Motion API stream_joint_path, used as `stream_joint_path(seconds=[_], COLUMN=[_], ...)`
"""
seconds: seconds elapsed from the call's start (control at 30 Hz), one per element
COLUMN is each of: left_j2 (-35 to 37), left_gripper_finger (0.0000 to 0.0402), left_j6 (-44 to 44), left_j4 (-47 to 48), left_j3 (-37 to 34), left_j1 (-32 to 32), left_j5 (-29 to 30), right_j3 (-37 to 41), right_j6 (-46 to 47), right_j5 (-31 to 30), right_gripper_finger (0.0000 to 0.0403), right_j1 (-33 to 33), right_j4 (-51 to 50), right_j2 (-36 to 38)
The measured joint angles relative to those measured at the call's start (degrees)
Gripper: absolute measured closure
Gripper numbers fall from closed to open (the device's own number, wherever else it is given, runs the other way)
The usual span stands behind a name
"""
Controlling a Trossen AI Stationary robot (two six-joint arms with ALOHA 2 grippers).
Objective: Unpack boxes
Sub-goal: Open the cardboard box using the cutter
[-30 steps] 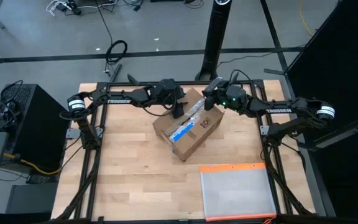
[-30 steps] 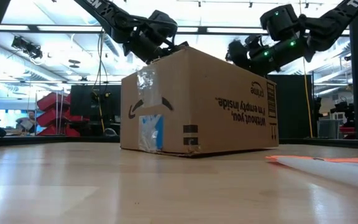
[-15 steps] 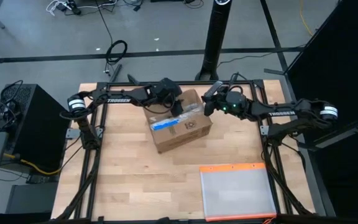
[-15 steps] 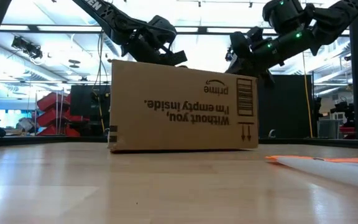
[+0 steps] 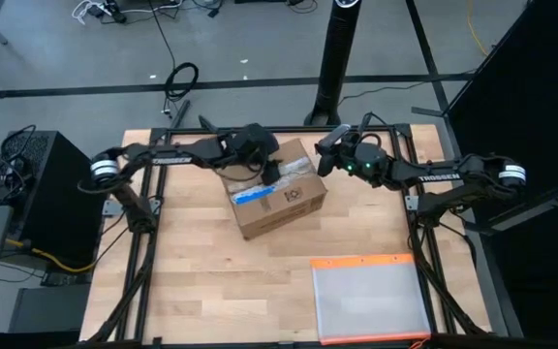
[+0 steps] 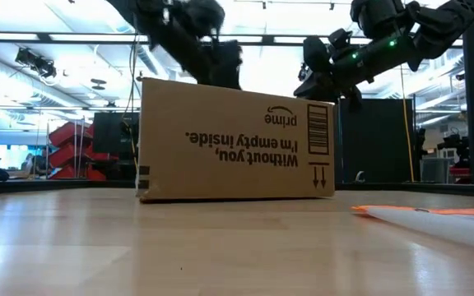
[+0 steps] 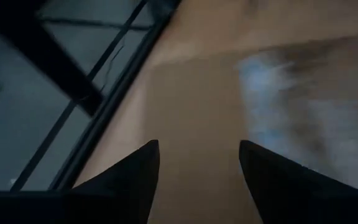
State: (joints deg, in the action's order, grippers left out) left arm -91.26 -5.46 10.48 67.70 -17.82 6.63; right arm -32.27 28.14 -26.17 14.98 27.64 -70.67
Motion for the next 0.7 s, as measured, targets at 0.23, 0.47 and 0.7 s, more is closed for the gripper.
stream_joint_path(seconds=[0.23,0.47,0.7], left_j2=[-2.0,-6.7,-8.7], left_gripper_finger=[0.0188,0.0188,0.0188], left_j6=[2.1,3.9,4.8], left_j4=[-1.5,-4.9,-7.4], left_j3=[0.2,0.5,0.6], left_j1=[5.5,10.2,12.0], left_j5=[1.6,3.8,5.4], right_j3=[0.0,0.0,-0.6], right_j6=[0.9,2.6,3.0], right_j5=[-4.6,-8.9,-12.9], right_gripper_finger=[0.036,0.036,0.036], right_j1=[-2.4,-4.2,-4.8], right_j4=[3.9,7.6,8.8], right_j2=[-2.8,-6.2,-8.6])
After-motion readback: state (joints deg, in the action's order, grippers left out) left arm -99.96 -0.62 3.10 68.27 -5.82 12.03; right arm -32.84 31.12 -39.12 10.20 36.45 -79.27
